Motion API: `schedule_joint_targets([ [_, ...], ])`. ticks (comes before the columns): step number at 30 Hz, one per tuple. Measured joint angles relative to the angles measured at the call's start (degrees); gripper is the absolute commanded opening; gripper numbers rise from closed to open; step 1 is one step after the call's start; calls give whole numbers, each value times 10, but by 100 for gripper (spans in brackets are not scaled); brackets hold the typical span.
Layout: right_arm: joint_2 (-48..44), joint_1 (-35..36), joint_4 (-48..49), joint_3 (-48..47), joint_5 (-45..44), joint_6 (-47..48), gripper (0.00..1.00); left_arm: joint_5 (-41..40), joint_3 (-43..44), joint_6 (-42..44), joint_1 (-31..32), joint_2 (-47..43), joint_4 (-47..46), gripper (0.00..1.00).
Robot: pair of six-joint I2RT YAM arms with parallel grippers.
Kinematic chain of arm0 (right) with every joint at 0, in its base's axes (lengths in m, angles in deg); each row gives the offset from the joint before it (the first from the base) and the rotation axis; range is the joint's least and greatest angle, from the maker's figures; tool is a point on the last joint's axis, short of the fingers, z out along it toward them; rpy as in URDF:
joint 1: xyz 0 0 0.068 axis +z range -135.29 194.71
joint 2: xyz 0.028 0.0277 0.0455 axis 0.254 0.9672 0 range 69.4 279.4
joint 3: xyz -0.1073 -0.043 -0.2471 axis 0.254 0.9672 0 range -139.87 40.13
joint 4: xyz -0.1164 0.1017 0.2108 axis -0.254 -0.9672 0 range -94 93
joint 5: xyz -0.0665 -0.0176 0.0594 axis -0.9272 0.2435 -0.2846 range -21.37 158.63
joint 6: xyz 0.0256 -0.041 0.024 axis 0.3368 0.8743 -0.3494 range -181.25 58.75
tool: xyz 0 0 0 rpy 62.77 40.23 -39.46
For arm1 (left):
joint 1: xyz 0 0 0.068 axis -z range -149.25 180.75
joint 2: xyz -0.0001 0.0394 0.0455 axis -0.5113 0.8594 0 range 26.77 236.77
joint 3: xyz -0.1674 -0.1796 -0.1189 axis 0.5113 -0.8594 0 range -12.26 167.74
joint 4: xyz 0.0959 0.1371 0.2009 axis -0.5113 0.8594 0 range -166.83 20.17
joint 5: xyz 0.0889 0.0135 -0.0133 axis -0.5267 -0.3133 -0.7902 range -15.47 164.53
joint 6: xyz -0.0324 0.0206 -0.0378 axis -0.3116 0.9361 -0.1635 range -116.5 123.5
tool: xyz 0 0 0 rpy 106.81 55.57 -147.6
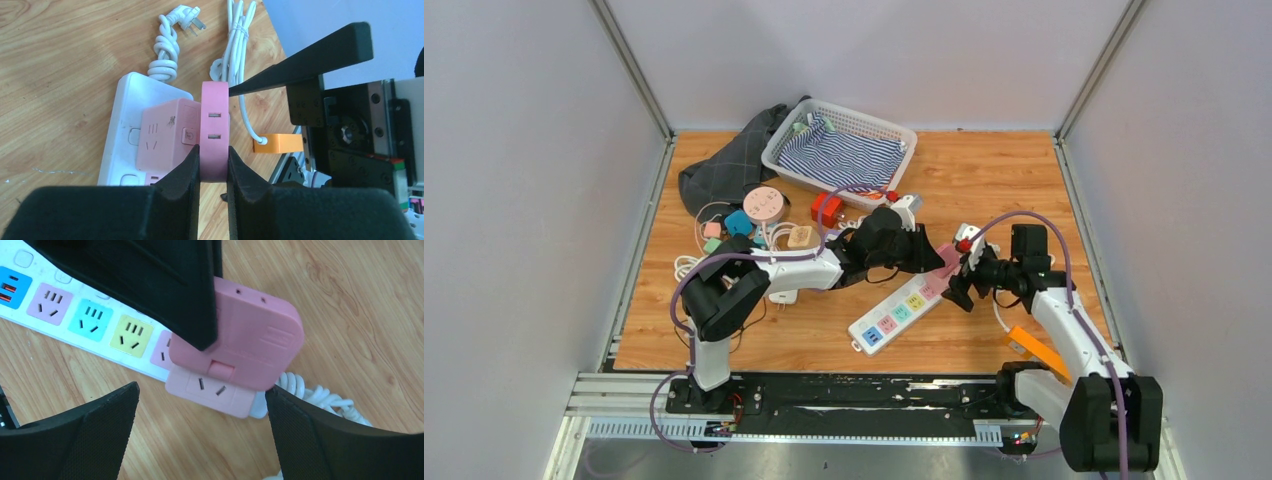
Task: Pull the plug off the socket
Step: Remove the plug from the socket.
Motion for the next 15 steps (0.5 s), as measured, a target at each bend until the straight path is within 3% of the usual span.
schedule_joint_targets([
  [15, 72, 54, 59, 0, -64, 26, 77, 13, 4, -16, 0, 7, -5, 0],
])
